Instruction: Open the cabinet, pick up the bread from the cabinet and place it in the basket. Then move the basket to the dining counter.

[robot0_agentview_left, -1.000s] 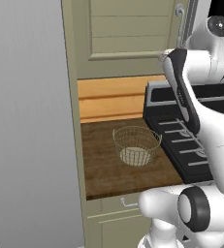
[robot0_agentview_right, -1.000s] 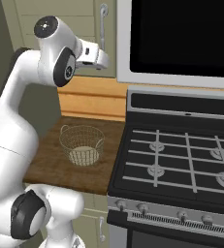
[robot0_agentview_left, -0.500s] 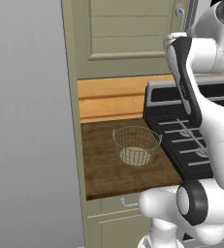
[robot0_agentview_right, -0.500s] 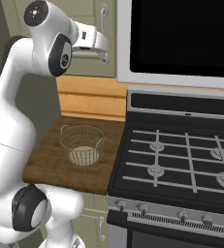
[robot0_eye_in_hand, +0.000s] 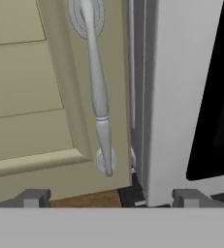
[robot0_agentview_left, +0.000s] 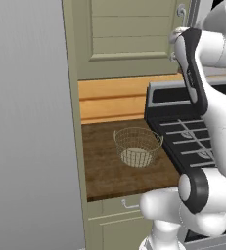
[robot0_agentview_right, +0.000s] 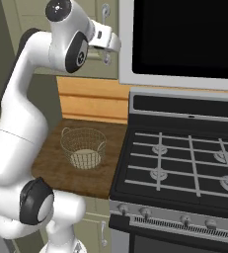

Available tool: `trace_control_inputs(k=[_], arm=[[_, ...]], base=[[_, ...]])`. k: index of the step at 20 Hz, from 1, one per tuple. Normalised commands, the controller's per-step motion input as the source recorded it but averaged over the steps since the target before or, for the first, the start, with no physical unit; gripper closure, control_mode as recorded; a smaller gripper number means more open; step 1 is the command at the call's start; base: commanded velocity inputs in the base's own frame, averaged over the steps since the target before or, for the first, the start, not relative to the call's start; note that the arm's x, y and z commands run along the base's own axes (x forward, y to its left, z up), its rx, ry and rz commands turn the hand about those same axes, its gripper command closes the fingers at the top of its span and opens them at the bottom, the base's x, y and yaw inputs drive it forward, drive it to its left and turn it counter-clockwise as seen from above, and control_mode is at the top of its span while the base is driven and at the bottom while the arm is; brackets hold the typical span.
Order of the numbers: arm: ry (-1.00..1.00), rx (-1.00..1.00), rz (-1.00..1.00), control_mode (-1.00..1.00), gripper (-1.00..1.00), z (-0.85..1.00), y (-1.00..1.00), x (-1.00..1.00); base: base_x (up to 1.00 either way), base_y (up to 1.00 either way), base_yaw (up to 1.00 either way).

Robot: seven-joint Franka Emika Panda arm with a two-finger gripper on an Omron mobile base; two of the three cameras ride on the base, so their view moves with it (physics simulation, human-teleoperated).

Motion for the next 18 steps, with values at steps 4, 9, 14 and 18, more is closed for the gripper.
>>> trace_control_inputs(k=[4,9,14,18], arm=[[0.00,0.00,0.00,-1.00,-1.00,0.00,0.00,0.30],[0.00,0.00,0.00,-1.00,-1.00,-0.01,0.00,0.55],[0.00,0.00,0.00,-1.00,-1.00,0.00,-0.03,0.36],[0.00,0.00,0.00,-1.00,-1.00,0.00,-0.13,0.29]], base=[[0.00,0.00,0.00],[0.00,0.00,0.00],[0.00,0.00,0.00],[0.00,0.00,0.00]])
